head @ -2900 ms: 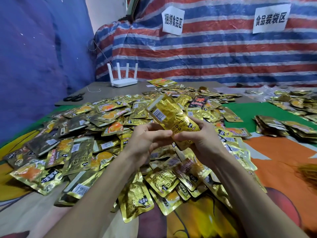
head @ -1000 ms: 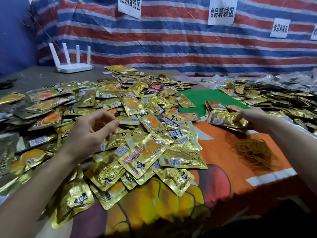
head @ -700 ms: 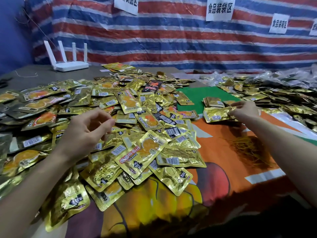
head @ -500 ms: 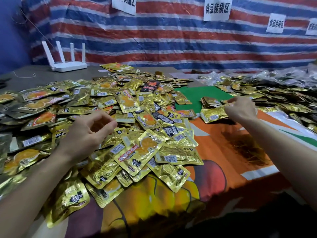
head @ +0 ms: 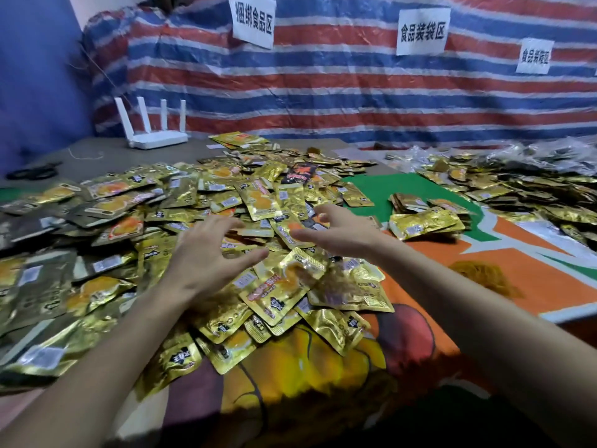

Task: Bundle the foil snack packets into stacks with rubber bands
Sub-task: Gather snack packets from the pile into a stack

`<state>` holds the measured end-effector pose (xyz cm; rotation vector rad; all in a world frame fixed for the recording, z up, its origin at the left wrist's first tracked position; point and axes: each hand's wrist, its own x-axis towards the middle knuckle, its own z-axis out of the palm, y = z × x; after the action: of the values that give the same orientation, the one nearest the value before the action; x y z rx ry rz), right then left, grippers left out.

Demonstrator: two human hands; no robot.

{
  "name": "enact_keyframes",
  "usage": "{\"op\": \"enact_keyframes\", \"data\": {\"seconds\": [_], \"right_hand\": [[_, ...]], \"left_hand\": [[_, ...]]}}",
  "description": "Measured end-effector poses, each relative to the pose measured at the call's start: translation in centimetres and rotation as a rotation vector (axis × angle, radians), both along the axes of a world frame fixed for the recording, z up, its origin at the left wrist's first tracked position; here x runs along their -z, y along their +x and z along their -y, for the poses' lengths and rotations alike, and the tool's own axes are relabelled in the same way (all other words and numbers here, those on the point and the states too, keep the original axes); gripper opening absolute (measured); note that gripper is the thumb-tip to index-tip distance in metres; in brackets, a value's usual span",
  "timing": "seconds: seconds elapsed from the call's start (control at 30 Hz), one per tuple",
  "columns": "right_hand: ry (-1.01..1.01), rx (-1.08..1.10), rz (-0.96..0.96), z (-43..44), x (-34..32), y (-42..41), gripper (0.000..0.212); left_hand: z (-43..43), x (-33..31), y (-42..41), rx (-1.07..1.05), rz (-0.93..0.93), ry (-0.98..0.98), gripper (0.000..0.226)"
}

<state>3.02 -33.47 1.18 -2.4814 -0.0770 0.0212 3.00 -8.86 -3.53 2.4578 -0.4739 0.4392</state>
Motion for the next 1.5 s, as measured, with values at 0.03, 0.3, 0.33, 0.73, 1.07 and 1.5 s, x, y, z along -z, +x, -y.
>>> {"op": "enact_keyframes", "data": {"seconds": [0.03,0.3,0.33,0.73,1.07,1.5], "right_hand": [[0.017,0.006,0.017,-0.8,0.1,0.5,0.1],[-0.162,0.071,-0.067,-5.5,1.6,4.9,0.134],[-0.184,0.083,-0.099,-5.7,1.9,5.2,0.136],[-0.351,0.35,-0.132,-9.9,2.3,8.1,0.128],[0.051,0.255,-0.122,-11.3,1.0,10.1,0.058],[0.247,0.266,-0.031,-10.2,0.3,9.6,0.025]], "left_hand": [[-0.4,-0.3,0.2,-0.107,0.02,0.007,0.092],[-4.2,-0.3,1.8,-0.379,-0.313,0.279,0.114],[-4.3,-0.2,1.8,-0.339,-0.339,0.314,0.115],[-4.0,-1.3,1.9,-0.298,-0.35,0.391,0.103],[-3.5,-2.2,1.0,-0.114,-0.386,0.364,0.092],[-3.6,-1.8,2.0,-0.183,-0.216,0.036,0.037]]}}
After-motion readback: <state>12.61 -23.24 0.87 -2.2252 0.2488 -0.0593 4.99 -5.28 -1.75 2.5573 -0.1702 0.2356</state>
